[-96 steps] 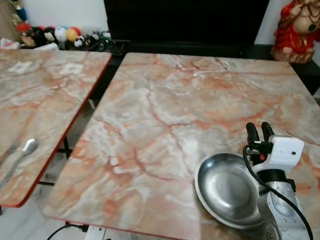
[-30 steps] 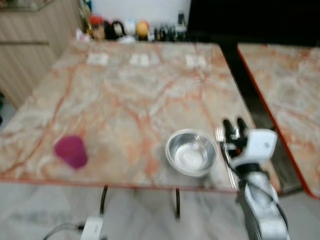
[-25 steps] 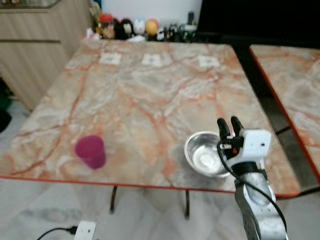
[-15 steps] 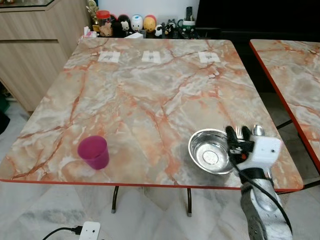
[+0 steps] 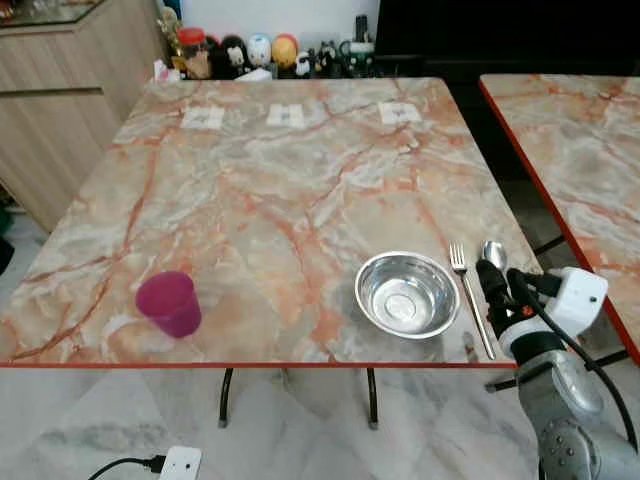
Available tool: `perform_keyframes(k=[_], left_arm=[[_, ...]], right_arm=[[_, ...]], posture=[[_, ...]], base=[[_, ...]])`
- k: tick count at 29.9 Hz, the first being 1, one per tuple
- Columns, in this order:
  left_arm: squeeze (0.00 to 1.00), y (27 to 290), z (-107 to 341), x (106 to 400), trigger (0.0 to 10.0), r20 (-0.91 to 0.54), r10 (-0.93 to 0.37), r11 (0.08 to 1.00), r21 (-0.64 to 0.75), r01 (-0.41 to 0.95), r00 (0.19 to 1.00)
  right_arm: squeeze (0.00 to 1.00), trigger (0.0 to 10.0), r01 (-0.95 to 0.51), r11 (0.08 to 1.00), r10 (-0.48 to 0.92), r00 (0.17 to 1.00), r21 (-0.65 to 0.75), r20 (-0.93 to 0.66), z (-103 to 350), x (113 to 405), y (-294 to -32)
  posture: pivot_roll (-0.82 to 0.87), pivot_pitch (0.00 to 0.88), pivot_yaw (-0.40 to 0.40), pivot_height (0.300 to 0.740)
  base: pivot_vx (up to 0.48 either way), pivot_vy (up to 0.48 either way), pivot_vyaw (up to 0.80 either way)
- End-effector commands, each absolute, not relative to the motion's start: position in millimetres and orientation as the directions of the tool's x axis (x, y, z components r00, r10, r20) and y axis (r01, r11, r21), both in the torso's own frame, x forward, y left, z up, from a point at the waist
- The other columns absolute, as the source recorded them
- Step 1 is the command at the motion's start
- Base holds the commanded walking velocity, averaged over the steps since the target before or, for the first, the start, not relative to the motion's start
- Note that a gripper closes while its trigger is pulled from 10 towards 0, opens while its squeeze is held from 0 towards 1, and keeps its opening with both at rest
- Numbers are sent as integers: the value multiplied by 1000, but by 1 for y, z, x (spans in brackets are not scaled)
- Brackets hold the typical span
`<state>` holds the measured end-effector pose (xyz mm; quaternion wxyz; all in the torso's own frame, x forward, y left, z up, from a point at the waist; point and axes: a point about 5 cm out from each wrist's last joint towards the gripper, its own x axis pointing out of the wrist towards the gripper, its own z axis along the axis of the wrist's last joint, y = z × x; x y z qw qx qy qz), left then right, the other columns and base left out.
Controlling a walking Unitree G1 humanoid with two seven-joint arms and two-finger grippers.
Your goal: Setting the table
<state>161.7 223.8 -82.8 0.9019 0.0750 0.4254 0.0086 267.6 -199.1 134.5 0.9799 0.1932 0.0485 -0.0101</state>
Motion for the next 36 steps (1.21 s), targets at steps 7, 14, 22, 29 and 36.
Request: perform_keyframes(k=[7,14,22,29,36], left_arm=[[0,226,-85,156,10000,-782,80,987,150,62,619],[0,226,-85,157,10000,-783,77,986,153,71,617],[0,226,-84,160,10000,-779,79,986,154,67,623],[0,226,-83,161,10000,-774,85,986,154,56,628],[0,226,-83,161,10000,-772,87,987,154,51,630]], right_arm=[[0,10000,9,899,83,978,437,-192,122,265,-195],[0,10000,43,903,83,959,428,-271,111,262,-193],[0,10000,61,846,116,949,531,-293,104,266,-189],[0,6863,57,817,134,949,574,-286,104,274,-186],[0,10000,64,806,151,939,589,-308,102,279,-180]], posture=[[-71,76,14,740],[-73,69,16,740],[-69,81,13,740],[-56,104,11,740],[-53,118,12,740]], base=[[0,0,0],[0,0,0],[0,0,0],[0,0,0],[0,0,0]])
